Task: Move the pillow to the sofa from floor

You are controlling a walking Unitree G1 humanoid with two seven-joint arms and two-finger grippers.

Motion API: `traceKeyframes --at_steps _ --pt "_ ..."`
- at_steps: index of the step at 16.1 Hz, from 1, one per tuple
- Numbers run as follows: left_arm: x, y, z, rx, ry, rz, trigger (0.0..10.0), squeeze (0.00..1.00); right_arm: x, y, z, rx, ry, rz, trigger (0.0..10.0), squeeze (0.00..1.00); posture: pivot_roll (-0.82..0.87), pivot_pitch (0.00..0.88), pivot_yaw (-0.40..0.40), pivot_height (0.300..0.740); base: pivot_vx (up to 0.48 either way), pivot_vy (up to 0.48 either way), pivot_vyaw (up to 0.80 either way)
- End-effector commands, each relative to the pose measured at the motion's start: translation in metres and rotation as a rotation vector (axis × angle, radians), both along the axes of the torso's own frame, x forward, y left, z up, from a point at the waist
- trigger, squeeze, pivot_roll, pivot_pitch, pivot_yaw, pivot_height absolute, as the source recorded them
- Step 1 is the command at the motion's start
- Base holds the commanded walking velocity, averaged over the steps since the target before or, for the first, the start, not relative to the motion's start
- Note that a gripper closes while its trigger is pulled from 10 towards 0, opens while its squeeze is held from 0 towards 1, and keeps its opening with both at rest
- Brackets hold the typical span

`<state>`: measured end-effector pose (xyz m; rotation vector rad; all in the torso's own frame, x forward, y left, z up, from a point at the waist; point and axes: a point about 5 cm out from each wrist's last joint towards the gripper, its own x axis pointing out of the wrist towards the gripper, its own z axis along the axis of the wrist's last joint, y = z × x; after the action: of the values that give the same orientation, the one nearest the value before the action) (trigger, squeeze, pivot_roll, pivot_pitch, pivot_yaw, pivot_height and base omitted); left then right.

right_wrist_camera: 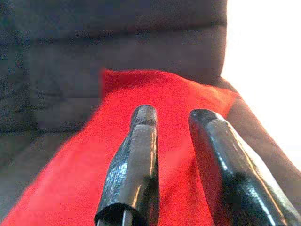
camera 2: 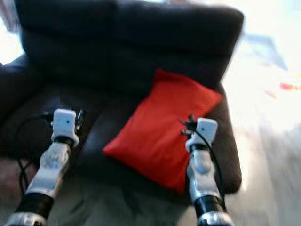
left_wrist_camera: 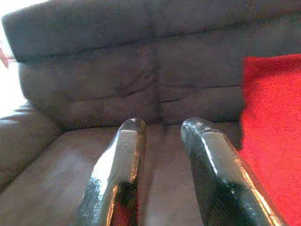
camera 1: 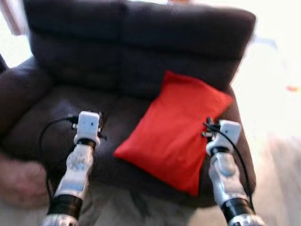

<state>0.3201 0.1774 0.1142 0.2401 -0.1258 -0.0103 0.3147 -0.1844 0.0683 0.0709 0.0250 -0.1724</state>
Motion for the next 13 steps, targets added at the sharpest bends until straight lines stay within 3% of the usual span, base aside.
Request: traceKeyframes --at_steps 1,3,7,13 --pt "0.0019 -0.0033 0.0018 -0.003 -0.001 -0.011 10.0 0.00 0.0021 -0.0026 0.0048 0.004 -0.011 -0.011 10.0 0.00 0.04 0.064 -0.036 0.740 0.000 0.000 -0.68" --pt "0.0025 -0.0019 0.0023 -0.005 0.001 -0.005 10.0 0.00 0.0024 -0.0029 0.0053 0.004 -0.008 -0.013 10.0 0.00 0.04 0.065 -0.034 0.740 0.000 0.000 -0.68" --pt "0.0039 -0.0017 0.0040 -0.004 0.000 -0.006 10.0 0.00 0.0026 -0.0022 0.0047 -0.004 0.007 -0.019 10.0 0.00 0.05 0.066 -0.032 0.740 0.000 0.480 -0.68" --pt "0.0043 -0.0022 0.0056 0.002 -0.004 -0.009 10.0 0.00 0.0030 -0.0001 0.0040 0.007 0.013 -0.015 10.0 0.00 0.05 0.068 -0.031 0.740 0.000 0.411 0.00"
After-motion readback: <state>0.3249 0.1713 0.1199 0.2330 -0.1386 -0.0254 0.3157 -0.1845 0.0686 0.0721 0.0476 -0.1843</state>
